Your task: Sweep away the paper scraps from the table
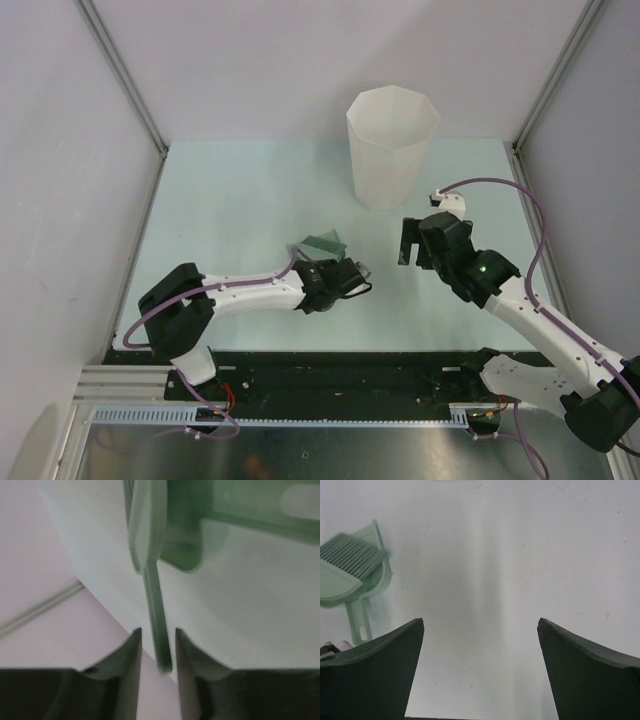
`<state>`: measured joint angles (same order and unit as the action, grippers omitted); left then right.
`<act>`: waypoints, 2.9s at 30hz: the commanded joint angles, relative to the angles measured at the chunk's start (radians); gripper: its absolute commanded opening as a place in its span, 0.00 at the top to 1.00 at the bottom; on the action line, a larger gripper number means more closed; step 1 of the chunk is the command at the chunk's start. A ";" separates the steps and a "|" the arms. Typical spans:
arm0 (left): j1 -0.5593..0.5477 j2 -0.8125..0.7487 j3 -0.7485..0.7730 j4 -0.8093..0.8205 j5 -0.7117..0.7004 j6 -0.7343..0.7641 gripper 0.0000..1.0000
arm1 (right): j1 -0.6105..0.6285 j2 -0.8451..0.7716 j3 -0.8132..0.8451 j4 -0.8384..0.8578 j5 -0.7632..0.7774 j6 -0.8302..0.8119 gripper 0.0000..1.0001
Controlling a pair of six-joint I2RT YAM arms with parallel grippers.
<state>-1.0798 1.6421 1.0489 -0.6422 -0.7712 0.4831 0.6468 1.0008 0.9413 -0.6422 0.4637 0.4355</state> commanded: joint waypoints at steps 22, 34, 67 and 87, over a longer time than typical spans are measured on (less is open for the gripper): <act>0.282 -0.349 0.092 -0.143 1.283 0.124 0.00 | -0.251 0.111 -0.045 0.464 -1.054 -0.159 0.00; 0.880 -0.235 0.086 -0.143 1.639 0.086 0.01 | -0.728 0.072 -0.257 0.601 -1.246 0.103 0.00; 1.172 -0.306 -0.595 1.236 0.794 -0.477 0.00 | -0.707 0.048 -0.691 1.417 -0.359 -0.323 0.00; 0.986 -0.306 -0.905 1.869 0.704 -0.394 0.00 | -0.676 0.452 -0.736 1.804 -0.476 -0.397 0.00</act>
<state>-0.0914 1.3357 0.1417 1.0821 -0.0303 0.0948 -0.0254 1.4677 0.1478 1.1610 0.0097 0.0639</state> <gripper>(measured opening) 0.996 0.994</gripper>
